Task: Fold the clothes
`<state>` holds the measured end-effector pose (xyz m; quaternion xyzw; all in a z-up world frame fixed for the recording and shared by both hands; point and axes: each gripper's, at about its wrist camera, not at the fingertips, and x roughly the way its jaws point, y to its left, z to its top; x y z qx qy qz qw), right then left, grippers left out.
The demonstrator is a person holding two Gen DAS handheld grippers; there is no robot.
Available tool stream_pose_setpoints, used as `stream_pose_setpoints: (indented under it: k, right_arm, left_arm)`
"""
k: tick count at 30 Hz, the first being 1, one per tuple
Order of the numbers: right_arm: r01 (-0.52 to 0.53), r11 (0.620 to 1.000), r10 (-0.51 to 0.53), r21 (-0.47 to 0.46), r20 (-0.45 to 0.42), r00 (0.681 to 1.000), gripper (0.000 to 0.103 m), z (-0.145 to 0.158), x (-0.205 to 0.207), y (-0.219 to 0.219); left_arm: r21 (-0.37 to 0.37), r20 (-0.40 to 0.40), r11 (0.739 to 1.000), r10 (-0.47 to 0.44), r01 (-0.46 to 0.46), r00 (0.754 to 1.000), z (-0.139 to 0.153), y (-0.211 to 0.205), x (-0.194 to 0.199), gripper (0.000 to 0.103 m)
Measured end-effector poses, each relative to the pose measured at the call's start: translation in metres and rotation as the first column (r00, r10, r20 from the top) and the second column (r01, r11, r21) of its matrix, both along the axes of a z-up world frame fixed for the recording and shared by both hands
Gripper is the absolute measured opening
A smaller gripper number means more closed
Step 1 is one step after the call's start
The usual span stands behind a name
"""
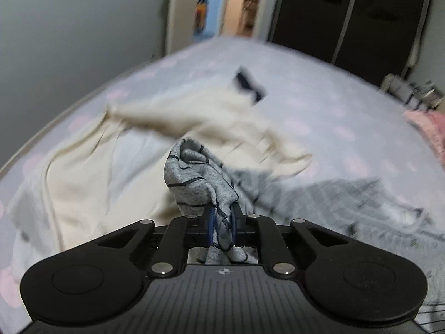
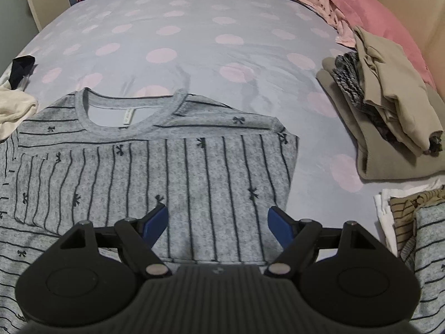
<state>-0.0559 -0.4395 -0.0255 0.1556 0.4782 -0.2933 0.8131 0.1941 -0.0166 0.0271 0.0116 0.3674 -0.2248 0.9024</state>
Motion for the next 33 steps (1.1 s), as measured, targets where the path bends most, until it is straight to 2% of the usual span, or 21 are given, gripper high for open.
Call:
stream_pose_setpoints:
  k: [4,7,10,13,17,19,22,24,26,29,33]
  right_arm:
    - [0.023,1.0,-0.023,-0.006,-0.007,1.0,0.081,0.005,-0.011,-0.009]
    - [0.049,0.999,-0.049,0.001,-0.002,0.999,0.081,0.01,-0.022,-0.018]
    - [0.075,0.997,-0.075,0.014,0.003,0.997,0.081,0.013,-0.035,-0.026]
    - [0.095,0.995,-0.095,0.031,-0.001,0.996,0.081,0.012,-0.047,-0.031]
    - [0.108,0.993,-0.108,0.041,-0.008,0.994,0.081,0.011,-0.056,-0.035]
    - [0.109,0.993,-0.109,0.045,-0.006,0.994,0.081,0.011,-0.058,-0.036]
    - [0.11,0.993,-0.11,0.051,-0.004,0.994,0.081,0.01,-0.059,-0.038]
    - [0.106,0.993,-0.106,0.054,-0.003,0.994,0.081,0.01,-0.059,-0.037]
    - [0.086,0.995,-0.086,0.054,-0.003,0.996,0.081,0.01,-0.056,-0.034]
    - [0.049,0.998,-0.048,0.05,-0.003,0.999,0.081,0.01,-0.047,-0.026]
    - [-0.008,0.999,0.008,0.053,-0.013,1.0,0.081,0.01,-0.031,-0.012]
  left_arm:
    - [-0.04,0.089,0.991,-0.123,0.127,0.988,0.031,-0.03,-0.029,0.009]
    - [-0.042,0.125,0.966,-0.249,0.256,0.96,0.045,-0.064,-0.055,0.009]
    - [-0.026,0.131,0.924,-0.374,0.38,0.918,0.05,-0.105,-0.081,0.009]
    - [0.022,0.121,0.878,-0.477,0.478,0.871,0.044,-0.144,-0.103,0.009]
    - [0.107,0.062,0.817,-0.574,0.567,0.816,0.016,-0.19,-0.126,0.01]
    - [0.14,0.041,0.794,-0.601,0.591,0.798,0.004,-0.203,-0.137,0.014]
    - [0.152,0.008,0.769,-0.629,0.621,0.777,-0.006,-0.213,-0.144,0.025]
    - [0.151,0.012,0.763,-0.638,0.629,0.77,-0.006,-0.213,-0.147,0.035]
    - [0.147,0.026,0.77,-0.631,0.621,0.776,-0.003,-0.21,-0.144,0.042]
    - [0.16,0.011,0.781,-0.613,0.604,0.79,-0.003,-0.204,-0.139,0.042]
    - [0.208,-0.063,0.78,-0.591,0.59,0.804,-0.012,-0.192,-0.127,0.042]
